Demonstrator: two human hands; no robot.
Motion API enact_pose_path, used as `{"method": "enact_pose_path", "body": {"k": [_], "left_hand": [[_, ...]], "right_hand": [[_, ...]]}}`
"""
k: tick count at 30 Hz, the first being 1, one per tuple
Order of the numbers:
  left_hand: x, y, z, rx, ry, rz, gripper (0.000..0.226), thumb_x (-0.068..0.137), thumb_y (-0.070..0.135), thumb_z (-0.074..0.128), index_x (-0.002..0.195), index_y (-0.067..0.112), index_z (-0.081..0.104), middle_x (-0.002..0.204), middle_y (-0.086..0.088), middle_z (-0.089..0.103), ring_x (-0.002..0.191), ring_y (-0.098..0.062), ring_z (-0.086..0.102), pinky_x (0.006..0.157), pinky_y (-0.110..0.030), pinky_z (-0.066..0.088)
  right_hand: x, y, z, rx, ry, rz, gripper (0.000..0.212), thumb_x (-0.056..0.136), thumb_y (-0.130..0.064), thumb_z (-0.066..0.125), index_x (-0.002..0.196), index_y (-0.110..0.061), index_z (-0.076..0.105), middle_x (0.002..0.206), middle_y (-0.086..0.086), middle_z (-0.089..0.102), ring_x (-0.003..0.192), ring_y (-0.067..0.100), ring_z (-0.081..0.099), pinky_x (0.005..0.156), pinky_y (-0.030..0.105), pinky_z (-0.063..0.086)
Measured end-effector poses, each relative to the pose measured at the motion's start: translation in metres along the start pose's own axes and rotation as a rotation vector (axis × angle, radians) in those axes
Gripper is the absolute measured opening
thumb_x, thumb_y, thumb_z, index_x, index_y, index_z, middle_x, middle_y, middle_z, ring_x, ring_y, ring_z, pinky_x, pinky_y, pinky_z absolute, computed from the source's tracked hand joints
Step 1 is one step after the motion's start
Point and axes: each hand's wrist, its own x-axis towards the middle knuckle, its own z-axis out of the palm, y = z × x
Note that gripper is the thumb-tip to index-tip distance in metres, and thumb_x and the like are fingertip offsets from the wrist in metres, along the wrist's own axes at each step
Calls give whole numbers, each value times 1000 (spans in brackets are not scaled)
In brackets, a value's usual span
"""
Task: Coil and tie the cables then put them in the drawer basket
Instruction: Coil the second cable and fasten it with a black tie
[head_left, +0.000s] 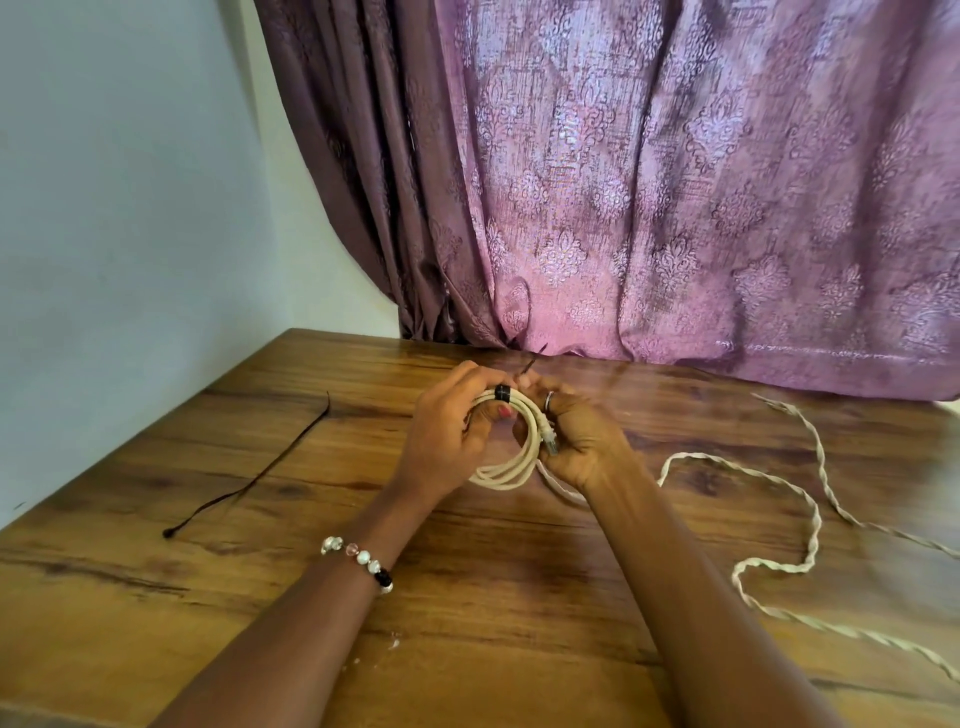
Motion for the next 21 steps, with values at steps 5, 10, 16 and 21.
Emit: {"method": "enact_pose_path", "body": {"k": [5,10,16,21], "left_hand": [[-4,3,2,-268,47,-309,37,79,32,71,109,14,58,98,2,69,89,-7,66,78,-25,54],[-3,0,2,-281,-32,-355,18,81,12,74,99,11,70,86,9,70,72,3,63,66,-17,48],[1,2,6,-349,-135,-524,13,83,11,72,94,16,71,70,-6,71,53,-14,55,49,-23,46],[-2,1,3,-400,-192,-641,11,86,12,68,98,14,69,78,-14,71,63,-21,59,56,-30,48]], "right_hand": [[-2,-2,0,-124,8,-123,21,88,12,47,78,-2,59,63,11,59,36,14,54,33,18,42],[2,-2,-5,-473,74,-318,17,84,11,58,75,-1,63,66,12,61,49,14,57,43,20,45],[10,-6,-14,-794,148,-535,29,77,14,60,65,-11,69,71,12,68,68,19,62,69,37,54],[7,-11,-18,-909,-53,-640,15,75,14,70,77,-1,70,69,5,68,60,4,63,58,18,52]]}}
